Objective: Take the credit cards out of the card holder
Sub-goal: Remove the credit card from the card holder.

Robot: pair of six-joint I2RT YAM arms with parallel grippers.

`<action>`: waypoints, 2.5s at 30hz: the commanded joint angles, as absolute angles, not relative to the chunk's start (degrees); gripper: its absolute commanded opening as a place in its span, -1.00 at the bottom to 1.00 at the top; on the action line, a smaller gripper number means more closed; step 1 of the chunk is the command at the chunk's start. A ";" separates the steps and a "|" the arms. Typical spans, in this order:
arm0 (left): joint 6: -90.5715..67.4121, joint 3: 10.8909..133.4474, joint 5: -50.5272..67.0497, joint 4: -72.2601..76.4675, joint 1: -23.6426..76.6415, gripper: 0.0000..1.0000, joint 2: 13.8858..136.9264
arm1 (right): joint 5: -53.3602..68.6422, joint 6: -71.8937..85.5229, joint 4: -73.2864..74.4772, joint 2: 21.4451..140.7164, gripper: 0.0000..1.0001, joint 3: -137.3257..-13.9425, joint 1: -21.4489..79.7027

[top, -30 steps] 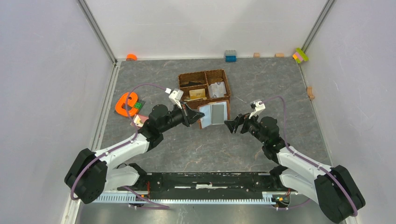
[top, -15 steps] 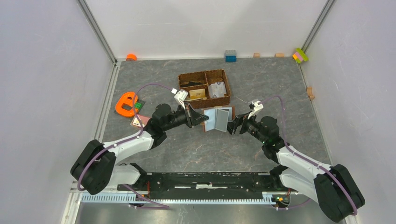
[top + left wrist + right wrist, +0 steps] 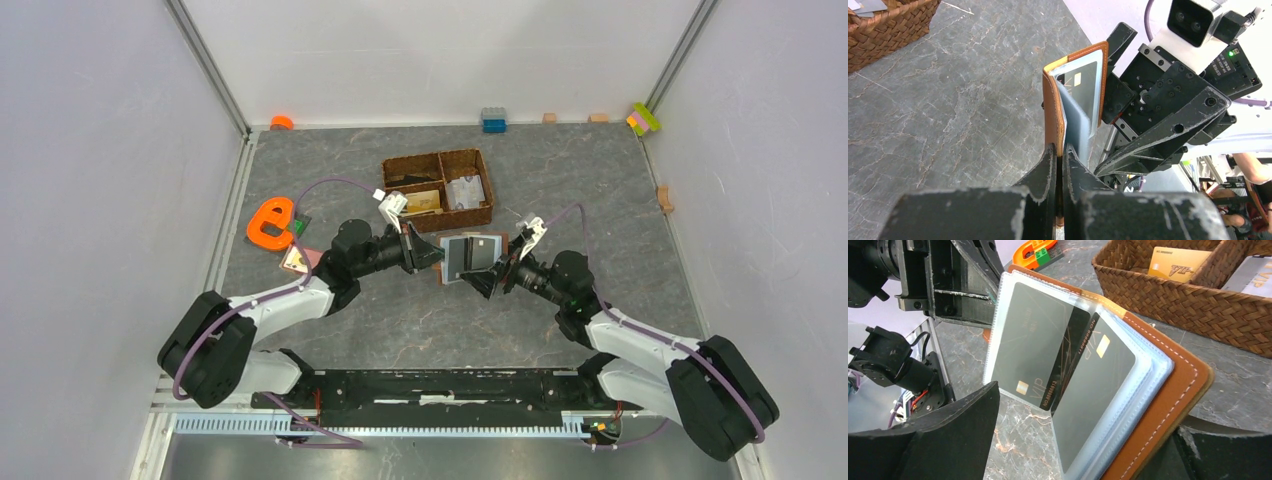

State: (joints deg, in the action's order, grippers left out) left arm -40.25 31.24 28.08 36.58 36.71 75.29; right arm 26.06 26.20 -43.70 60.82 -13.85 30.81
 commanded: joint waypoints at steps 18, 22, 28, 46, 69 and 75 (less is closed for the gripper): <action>-40.88 33.28 28.11 38.94 36.76 -0.21 74.13 | 21.66 24.45 -38.17 61.53 -0.84 -18.26 31.38; -40.35 32.61 27.26 38.69 36.74 0.16 72.90 | 21.54 24.93 -37.80 61.85 -0.91 -18.50 31.33; -40.19 32.62 27.51 38.70 36.74 0.42 73.34 | 21.59 25.07 -37.83 61.78 -0.93 -18.37 31.11; -40.61 37.26 28.94 32.62 36.87 -0.32 78.78 | 22.72 26.43 -42.40 58.53 -0.95 -15.77 30.65; -37.93 37.37 19.50 23.89 36.57 -0.96 75.38 | 6.11 24.71 -30.08 50.71 0.03 -14.93 26.75; -38.23 38.97 18.51 20.53 36.16 -0.96 77.39 | 13.31 24.06 -39.73 45.51 0.12 -10.62 26.80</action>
